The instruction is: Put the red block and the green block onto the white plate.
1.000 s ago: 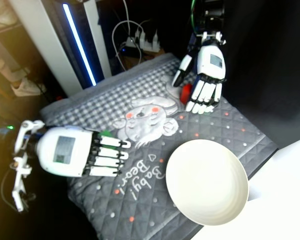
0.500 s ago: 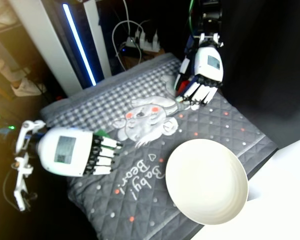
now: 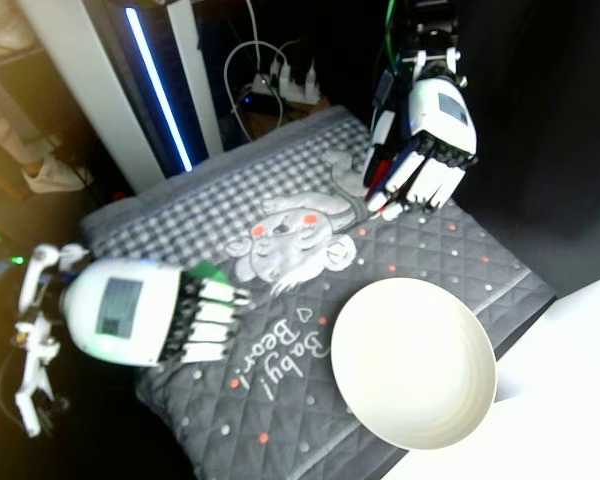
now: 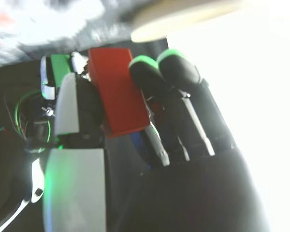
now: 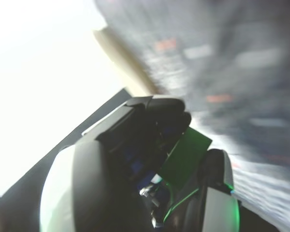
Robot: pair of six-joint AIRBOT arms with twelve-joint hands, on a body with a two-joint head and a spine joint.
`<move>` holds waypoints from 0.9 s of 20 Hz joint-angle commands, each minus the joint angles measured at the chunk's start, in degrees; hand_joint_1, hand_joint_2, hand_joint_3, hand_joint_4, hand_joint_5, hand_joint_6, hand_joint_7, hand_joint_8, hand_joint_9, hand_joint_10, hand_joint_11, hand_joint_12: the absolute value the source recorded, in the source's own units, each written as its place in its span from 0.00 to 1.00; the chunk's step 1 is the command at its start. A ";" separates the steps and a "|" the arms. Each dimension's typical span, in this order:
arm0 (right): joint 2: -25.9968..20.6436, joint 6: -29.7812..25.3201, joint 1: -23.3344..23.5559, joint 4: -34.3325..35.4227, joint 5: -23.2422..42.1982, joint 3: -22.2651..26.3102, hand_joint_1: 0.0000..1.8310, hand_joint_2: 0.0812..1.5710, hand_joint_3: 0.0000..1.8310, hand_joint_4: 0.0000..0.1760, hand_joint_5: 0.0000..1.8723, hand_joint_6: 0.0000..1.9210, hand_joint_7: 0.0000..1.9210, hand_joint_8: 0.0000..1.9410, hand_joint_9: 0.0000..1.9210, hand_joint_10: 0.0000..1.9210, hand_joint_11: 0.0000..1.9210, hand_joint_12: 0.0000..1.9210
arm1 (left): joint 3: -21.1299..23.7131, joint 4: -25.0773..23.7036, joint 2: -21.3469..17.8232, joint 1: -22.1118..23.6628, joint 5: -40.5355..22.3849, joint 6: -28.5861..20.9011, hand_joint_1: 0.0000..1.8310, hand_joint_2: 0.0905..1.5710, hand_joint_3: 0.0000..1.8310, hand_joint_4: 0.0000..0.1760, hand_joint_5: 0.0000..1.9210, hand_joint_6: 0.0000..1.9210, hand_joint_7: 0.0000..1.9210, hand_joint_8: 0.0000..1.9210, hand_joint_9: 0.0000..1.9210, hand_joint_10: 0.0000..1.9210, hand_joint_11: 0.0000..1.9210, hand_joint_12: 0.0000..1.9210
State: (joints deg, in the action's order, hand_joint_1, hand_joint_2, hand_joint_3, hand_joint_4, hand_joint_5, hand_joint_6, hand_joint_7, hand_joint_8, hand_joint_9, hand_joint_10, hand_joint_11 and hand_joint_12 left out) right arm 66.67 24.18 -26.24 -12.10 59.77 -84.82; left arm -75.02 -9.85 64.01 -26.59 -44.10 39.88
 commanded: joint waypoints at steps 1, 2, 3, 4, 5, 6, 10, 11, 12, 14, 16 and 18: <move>1.52 -0.14 1.96 0.95 4.19 -1.87 0.72 0.60 0.00 0.00 0.72 0.10 0.75 0.18 0.69 0.42 0.57 0.66 | -1.69 2.40 1.02 1.67 -6.22 0.31 0.76 0.61 0.00 0.00 0.64 0.18 0.67 0.26 0.63 0.44 0.52 0.59; 3.24 -0.14 3.43 1.29 2.95 -3.76 0.72 0.60 0.00 0.00 0.72 0.10 0.75 0.18 0.69 0.42 0.57 0.66 | -3.67 2.50 2.66 3.14 -5.22 0.31 0.76 0.61 0.00 0.00 0.64 0.18 0.67 0.26 0.63 0.44 0.52 0.59; 6.23 -0.14 5.20 2.76 0.56 -7.29 0.70 0.61 0.00 0.04 0.67 0.26 0.75 0.09 0.66 0.34 0.53 0.65 | -7.67 3.13 6.20 5.82 -3.06 0.32 0.71 0.60 0.00 0.00 0.66 0.20 0.74 0.18 0.72 0.21 0.60 0.51; 6.68 -0.14 5.44 2.98 0.11 -7.82 0.70 0.61 0.00 0.04 0.67 0.26 0.75 0.09 0.66 0.34 0.53 0.65 | -8.55 3.31 6.65 6.08 -2.71 0.32 0.71 0.60 0.00 0.00 0.66 0.20 0.74 0.18 0.72 0.21 0.60 0.51; 9.52 -0.14 6.64 4.15 -2.37 -11.26 0.70 0.61 0.00 0.00 0.70 0.17 0.70 0.23 0.64 0.47 0.54 0.75 | -12.29 4.43 9.46 7.48 -0.55 0.31 0.71 0.60 0.00 0.00 0.65 0.21 0.73 0.19 0.75 0.15 0.60 0.52; 12.15 -0.14 7.88 4.63 -5.14 -14.27 0.70 0.61 0.00 0.00 0.71 0.14 0.67 0.29 0.61 0.48 0.52 0.75 | -15.66 5.21 11.83 8.45 1.49 0.27 0.71 0.61 0.00 0.00 0.63 0.24 0.72 0.22 0.75 0.12 0.57 0.55; 18.39 -0.14 10.57 4.70 -14.17 -22.85 0.71 0.65 0.00 0.00 0.69 0.07 0.57 0.55 0.59 0.67 0.53 0.86 | -27.72 5.73 20.72 11.62 10.47 -0.02 0.69 0.63 0.00 0.00 0.63 0.27 0.62 0.37 0.72 0.05 0.56 0.51; 20.52 -0.14 10.94 4.70 -16.54 -25.59 0.71 0.65 0.00 0.00 0.67 0.15 0.58 0.52 0.55 0.61 0.47 0.80 | -30.61 5.64 22.86 11.84 12.18 -0.70 0.69 0.64 0.00 0.09 0.64 0.28 0.58 0.41 0.71 0.04 0.55 0.50; 21.72 -0.17 11.02 4.70 -18.01 -27.08 0.70 0.66 0.00 0.00 0.66 0.14 0.53 0.60 0.50 0.61 0.44 0.80 | -31.76 5.56 23.68 11.84 12.87 -1.35 0.69 0.64 0.00 0.00 0.65 0.27 0.55 0.44 0.68 0.02 0.49 0.52; 22.54 -0.17 11.02 4.47 -19.38 -27.99 0.69 0.69 0.00 0.00 0.63 0.16 0.49 0.66 0.49 0.69 0.45 0.84 | -32.34 5.49 24.27 11.81 13.61 -1.55 0.69 0.66 0.00 0.00 0.60 0.38 0.51 0.48 0.51 0.32 0.44 0.50; 22.52 -0.17 11.02 4.00 -19.33 -27.39 0.69 0.68 0.00 0.00 0.62 0.18 0.51 0.64 0.50 0.58 0.42 0.78 | -32.10 5.53 24.07 11.35 13.68 -1.62 0.67 0.69 0.00 0.04 0.49 0.53 0.54 0.49 0.55 0.14 0.42 0.55; 22.41 -0.17 11.02 4.02 -17.84 -25.52 0.50 0.55 0.00 0.00 0.31 0.01 0.32 0.08 0.35 0.14 0.28 0.45 | -31.58 6.04 23.50 10.36 13.13 -1.75 0.66 0.70 0.00 0.15 0.50 0.53 0.51 0.52 0.59 0.05 0.40 0.53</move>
State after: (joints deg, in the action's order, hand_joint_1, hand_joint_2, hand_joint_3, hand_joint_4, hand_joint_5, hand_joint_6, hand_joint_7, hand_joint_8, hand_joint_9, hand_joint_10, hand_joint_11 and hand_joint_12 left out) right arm 89.47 24.32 -15.79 -9.26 34.68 -109.89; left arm -106.28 -4.40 87.81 -16.51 -24.12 38.54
